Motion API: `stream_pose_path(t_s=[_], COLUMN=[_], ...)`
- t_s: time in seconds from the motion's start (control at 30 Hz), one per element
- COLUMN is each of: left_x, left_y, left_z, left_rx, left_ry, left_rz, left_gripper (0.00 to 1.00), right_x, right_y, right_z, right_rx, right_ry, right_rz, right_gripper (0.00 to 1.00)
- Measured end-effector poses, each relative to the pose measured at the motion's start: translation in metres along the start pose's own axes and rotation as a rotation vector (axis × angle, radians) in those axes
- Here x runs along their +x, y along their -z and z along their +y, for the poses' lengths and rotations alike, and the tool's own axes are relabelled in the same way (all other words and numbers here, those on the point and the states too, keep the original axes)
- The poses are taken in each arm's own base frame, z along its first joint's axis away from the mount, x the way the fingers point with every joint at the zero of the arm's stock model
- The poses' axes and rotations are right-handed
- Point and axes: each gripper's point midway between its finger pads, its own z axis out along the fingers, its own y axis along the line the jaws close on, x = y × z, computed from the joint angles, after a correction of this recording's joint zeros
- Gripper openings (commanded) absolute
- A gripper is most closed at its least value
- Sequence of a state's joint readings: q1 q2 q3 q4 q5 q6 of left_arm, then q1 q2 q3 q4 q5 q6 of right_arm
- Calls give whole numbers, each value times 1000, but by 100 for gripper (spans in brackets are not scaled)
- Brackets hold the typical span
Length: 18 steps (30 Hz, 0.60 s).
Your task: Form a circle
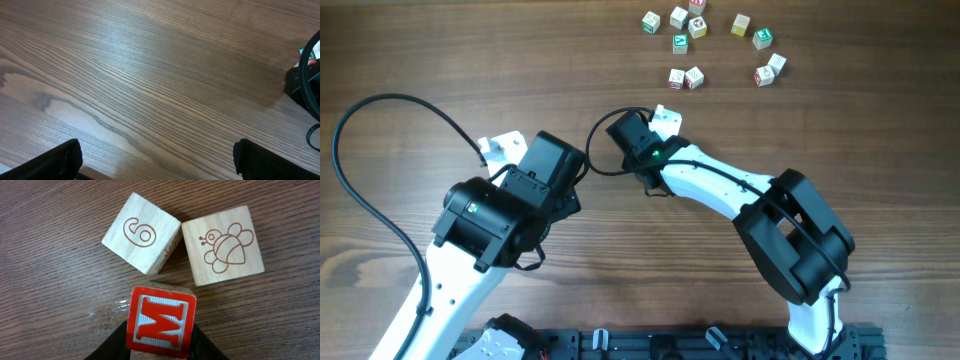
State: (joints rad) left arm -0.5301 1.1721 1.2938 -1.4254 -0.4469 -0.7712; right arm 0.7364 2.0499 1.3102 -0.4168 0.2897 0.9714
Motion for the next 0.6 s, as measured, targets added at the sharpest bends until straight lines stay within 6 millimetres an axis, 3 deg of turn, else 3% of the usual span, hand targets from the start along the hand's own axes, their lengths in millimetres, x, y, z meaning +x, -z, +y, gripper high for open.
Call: stream_pose_path(t_s=[0.6], left_x=[0], left_y=[0], left_z=[0], left_rx=[0], left_ry=[0], left_rz=[0], left_gripper=[100], right_x=[-1], right_y=[0], right_z=[1], right_rx=[-6], right_ry=[-3], right_rz=[-5], right_gripper=[33])
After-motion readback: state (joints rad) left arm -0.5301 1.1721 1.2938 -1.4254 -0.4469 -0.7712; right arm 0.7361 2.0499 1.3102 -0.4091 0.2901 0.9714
